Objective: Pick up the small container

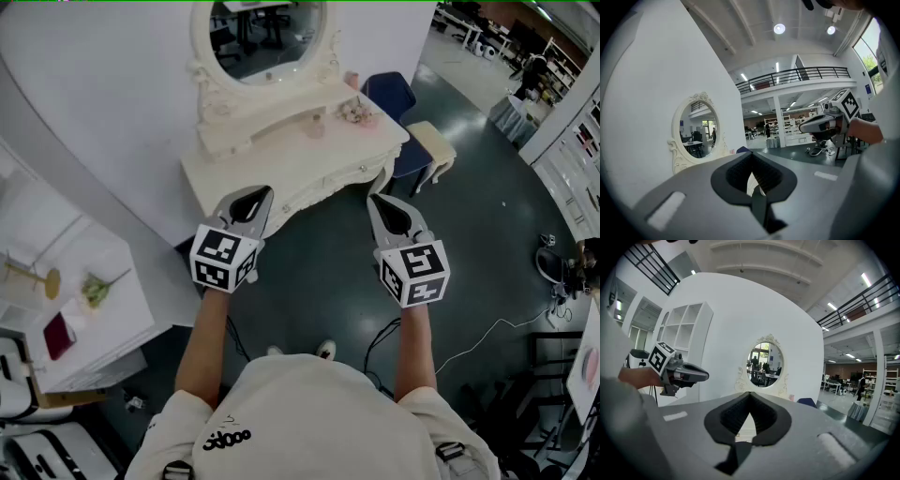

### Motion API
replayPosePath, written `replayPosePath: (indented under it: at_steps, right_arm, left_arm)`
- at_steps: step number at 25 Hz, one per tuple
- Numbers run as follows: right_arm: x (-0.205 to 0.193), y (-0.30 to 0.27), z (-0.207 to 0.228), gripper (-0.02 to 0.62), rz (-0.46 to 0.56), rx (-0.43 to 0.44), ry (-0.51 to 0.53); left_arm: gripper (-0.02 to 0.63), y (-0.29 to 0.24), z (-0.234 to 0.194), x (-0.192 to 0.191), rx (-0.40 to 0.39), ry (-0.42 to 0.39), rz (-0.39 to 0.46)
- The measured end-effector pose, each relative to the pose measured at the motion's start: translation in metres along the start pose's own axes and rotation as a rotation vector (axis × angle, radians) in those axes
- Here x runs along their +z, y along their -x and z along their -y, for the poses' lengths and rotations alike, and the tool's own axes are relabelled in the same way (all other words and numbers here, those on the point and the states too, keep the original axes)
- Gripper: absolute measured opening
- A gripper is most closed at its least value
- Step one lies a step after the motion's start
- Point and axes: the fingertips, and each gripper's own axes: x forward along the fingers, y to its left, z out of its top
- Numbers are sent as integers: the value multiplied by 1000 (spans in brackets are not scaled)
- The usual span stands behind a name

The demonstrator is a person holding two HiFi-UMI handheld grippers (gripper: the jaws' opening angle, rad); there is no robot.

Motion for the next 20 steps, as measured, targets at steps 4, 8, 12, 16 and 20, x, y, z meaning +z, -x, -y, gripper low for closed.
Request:
replayPosePath:
  at_steps: [4,8,12,16,20]
  right_arm:
    - [-2,1,11,2,7,-8,-14]
    - [-5,0,30,2,15,-15,-54]
    - [-11,-3,45,2,25,3,-59]
    - [-20,-4,59,2,18,36,-73]
    - [-23,-12,75,2,14,66,-71]
  left_arm:
    - [14,-10,8,-2,-13,-6,-14]
    - [15,-24,17,-1,-18,-14,-25]
    - [14,-39,24,1,-10,-9,-26]
    - [15,-52,37,1,-1,-8,-32]
    - [15,-63,44,1,17,1,-34]
